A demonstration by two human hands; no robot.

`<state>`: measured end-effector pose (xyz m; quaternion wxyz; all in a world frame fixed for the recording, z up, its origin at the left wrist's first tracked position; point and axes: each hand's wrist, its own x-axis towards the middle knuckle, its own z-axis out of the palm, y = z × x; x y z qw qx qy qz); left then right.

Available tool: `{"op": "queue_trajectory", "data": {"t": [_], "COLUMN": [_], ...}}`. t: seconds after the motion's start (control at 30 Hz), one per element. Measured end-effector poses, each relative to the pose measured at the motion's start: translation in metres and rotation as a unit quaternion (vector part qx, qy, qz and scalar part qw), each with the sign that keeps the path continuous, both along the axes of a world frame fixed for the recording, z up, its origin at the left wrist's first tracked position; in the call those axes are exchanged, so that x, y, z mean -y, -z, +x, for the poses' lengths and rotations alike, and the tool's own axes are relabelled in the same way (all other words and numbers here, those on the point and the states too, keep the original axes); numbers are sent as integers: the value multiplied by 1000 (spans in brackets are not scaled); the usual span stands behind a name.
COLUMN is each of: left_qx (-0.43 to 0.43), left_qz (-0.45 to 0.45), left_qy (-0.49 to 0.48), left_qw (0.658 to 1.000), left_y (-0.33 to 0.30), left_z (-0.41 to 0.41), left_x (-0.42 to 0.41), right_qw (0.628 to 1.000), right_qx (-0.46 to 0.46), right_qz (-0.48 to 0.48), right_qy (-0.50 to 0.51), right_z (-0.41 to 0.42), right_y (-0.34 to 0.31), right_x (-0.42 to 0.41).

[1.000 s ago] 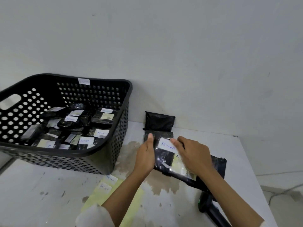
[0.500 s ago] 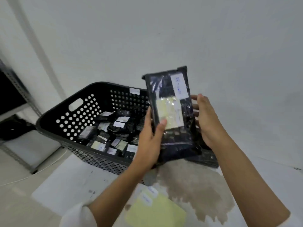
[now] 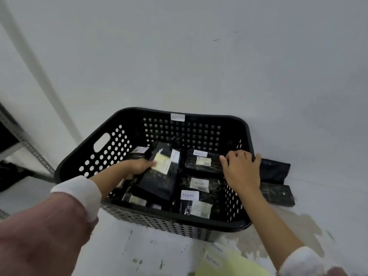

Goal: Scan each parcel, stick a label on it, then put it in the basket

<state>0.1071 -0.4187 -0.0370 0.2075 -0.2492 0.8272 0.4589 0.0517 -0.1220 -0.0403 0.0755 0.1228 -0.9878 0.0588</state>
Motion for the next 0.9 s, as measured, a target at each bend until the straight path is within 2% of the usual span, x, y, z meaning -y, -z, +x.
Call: {"op": "queue_trajectory", "data": {"t": [0.13, 0.23, 0.3, 0.43, 0.63, 0.67, 0.73, 0.77, 0.8, 0.9], "left_qx": [144, 169, 163, 126, 29, -10, -66, -69, -58, 1], "left_qz": [-24, -36, -58, -197, -344, -369, -427, -446, -445, -414], "left_qy": [74, 84, 110, 213, 252, 259, 316, 351, 368, 364], "left_qw": [986, 981, 979, 949, 904, 893, 845, 821, 814, 834], "left_y": [31, 56, 68, 73, 79, 79, 73, 70, 67, 51], "left_z": [-13, -22, -24, -26, -27, -25, -26, -28, -31, -40], "left_x": [14, 23, 23, 17, 12, 10, 5, 2, 0, -8], "right_qw": [1000, 999, 999, 999, 999, 999, 999, 999, 999, 1000], "right_qx": [4, 1, -1, -10, -18, -18, -16, -15, -13, -14], "right_qz": [24, 30, 33, 39, 48, 48, 49, 51, 51, 3], "right_qy": [6, 12, 14, 17, 17, 16, 14, 12, 10, -1], "right_z": [1, -1, -1, -3, -2, -1, 0, 1, 1, 5], "right_y": [1, 2, 3, 5, 4, 3, 3, 3, 1, -4], "right_x": [3, 3, 4, 4, 5, 5, 5, 5, 5, 4]}}
